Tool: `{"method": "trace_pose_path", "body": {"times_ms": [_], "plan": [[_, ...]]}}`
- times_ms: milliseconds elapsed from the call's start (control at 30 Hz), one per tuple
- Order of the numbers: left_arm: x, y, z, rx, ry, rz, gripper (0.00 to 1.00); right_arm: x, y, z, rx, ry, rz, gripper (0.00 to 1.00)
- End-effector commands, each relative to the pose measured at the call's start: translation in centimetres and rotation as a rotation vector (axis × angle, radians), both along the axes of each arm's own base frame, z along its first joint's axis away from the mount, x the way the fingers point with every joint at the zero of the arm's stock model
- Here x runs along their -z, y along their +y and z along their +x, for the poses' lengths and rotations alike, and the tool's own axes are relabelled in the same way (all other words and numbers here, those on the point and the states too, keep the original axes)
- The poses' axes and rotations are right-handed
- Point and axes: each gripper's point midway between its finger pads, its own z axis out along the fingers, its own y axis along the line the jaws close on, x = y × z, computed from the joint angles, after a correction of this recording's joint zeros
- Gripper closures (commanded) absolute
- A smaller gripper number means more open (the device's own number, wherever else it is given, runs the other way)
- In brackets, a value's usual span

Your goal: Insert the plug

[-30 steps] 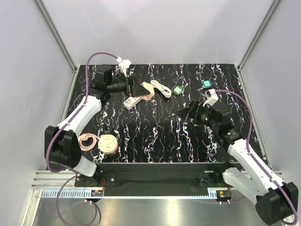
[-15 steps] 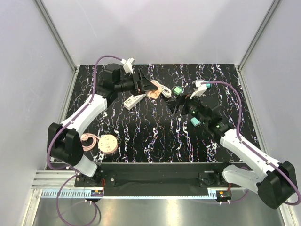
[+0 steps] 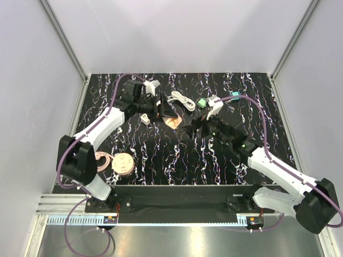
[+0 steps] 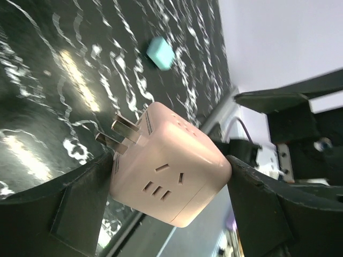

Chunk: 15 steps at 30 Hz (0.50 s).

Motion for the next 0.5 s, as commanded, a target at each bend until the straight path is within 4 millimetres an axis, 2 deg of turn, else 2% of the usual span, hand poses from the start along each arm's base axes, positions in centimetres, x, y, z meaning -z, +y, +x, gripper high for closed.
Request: {"method": "trace_pose_path", "body": {"times_ms": [0, 100, 233, 300, 467], "plan": [[-2.7, -0.5, -3.0, 0.137, -0.032, -0.101, 1.00, -1.1, 1.7, -2.1, -0.118, -0.094, -0.004, 0.04], [-2.9, -0.6, -4.1, 0.165, -0.014, -0.120, 1.00, -0.8, 2.2, -2.1, -0.107, -0.148, -0.071, 0.03], [-3.0, -0.9, -5.5, 0.202, 0.008, -0.139, 1.00, -1.0, 3.4, -3.1, -0.133, -0.224, -0.097, 0.03], [-3.3, -1.1, -6.3, 0.213, 0.008, -0.144, 1.00, -1.2, 3.0, -2.6, -0.080, -0.286, -0.147, 0.03], [-3.8, -1.2, -7.4, 0.230, 0.016, -0.156, 0.99, -0.2, 3.4, -2.8, -0.097, -0.354, -0.245, 0.02]]}}
